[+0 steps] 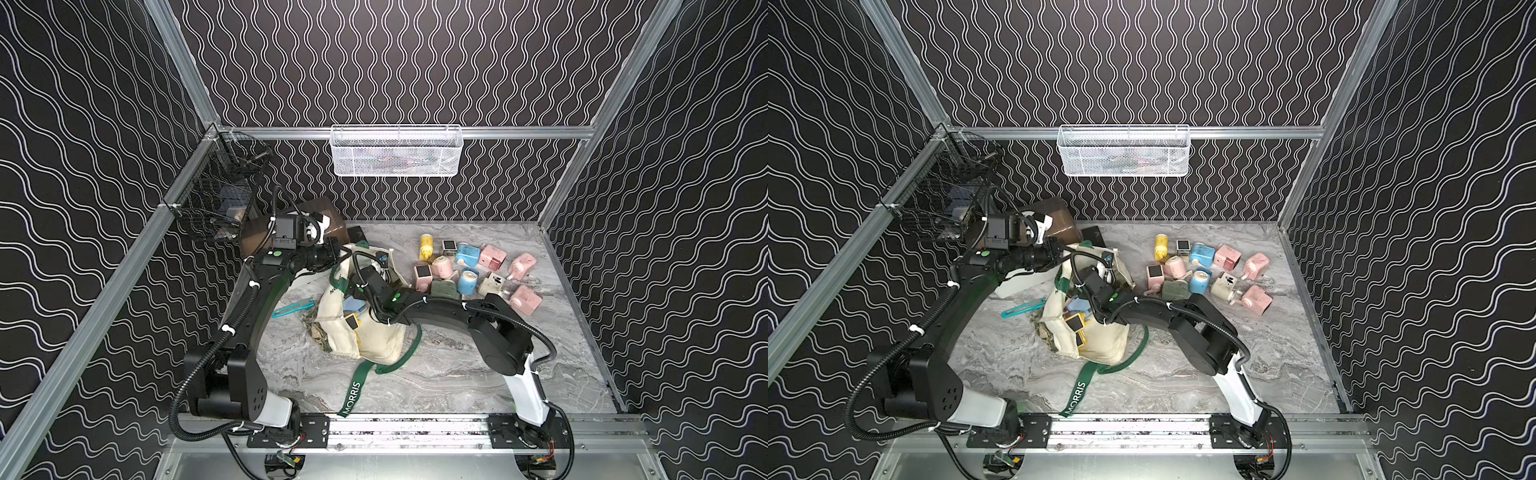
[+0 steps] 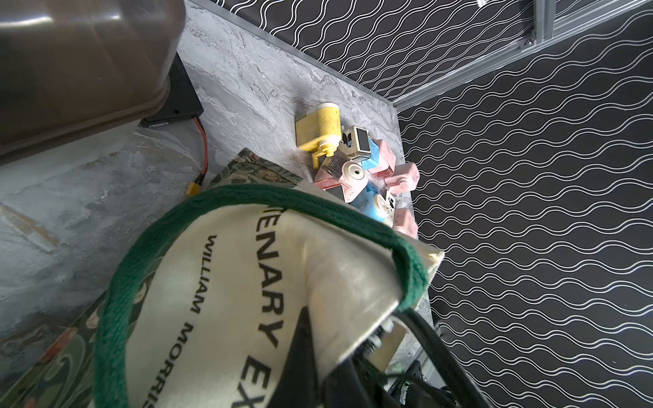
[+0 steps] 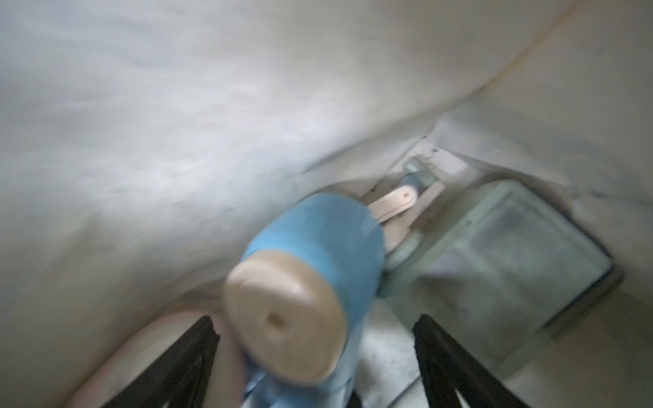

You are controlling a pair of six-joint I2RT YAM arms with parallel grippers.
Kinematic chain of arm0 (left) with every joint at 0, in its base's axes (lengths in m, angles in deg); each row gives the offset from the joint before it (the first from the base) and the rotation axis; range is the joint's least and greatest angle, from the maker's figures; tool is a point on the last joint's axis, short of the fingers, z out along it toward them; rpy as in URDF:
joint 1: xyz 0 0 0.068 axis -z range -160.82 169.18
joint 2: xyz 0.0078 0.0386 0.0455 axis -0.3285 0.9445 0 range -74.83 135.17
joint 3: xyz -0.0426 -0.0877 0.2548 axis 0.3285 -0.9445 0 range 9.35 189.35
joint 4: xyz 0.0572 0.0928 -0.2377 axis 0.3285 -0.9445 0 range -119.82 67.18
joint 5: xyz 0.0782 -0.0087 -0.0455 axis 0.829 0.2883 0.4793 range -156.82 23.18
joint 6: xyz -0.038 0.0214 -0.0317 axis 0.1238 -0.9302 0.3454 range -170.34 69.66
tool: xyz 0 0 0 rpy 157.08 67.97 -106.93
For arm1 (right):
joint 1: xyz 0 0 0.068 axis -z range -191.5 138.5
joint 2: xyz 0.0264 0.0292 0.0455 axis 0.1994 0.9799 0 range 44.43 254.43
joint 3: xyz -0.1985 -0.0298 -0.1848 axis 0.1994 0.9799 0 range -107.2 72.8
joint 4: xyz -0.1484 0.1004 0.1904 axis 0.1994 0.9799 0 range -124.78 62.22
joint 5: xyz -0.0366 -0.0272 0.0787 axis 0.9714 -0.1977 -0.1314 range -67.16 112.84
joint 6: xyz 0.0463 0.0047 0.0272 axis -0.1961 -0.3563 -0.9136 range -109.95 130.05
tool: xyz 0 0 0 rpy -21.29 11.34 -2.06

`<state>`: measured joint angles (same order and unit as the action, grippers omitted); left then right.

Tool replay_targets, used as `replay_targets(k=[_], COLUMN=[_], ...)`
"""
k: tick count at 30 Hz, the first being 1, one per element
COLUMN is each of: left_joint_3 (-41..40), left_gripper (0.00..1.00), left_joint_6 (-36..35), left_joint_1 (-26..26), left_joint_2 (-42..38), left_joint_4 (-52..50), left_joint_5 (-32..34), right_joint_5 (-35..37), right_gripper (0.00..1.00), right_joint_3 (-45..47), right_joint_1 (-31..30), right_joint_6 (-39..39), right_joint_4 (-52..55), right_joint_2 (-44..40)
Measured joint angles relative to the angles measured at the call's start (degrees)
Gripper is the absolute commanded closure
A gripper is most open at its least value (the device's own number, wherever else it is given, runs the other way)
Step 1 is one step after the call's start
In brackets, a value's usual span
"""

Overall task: Take out the pencil sharpeners from the tote bags
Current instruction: Pick up the pencil sharpener from the canvas bag.

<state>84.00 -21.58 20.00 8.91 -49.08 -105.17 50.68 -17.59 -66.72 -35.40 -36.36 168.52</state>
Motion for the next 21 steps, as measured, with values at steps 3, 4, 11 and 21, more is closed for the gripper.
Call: replay_targets(k=[3,4,11,21], left_joint_3=[0.00,0.00,0.00,0.00], left_gripper=[1.00,1.00,1.00,1.00], left_joint_6=[0.00,0.00,-0.02,-0.02], left_joint_1=[0.02,0.02,0.02,0.20], left_joint_2=[0.00,0.00,0.00,0.00], left_joint_4=[-0.02,-0.02,0.28,0.50], left_joint_5=[0.48,0.66,1.53,0.74], right_joint_5=[-0.74,-1.49,-8.83,-14.69], right_gripper=[0.16,0.17,0.35,0.51], right_joint_3=[-2.32,-2.91,-4.98,0.48], right_joint_1=[1.05,1.33,3.91,5.53], right_joint_6=[0.00,0.00,0.13,5.68], right_joint_4=[-0.07,-0.33,-4.81,-6.93], right_joint_2=[2.12,2.69,6.14,1.90])
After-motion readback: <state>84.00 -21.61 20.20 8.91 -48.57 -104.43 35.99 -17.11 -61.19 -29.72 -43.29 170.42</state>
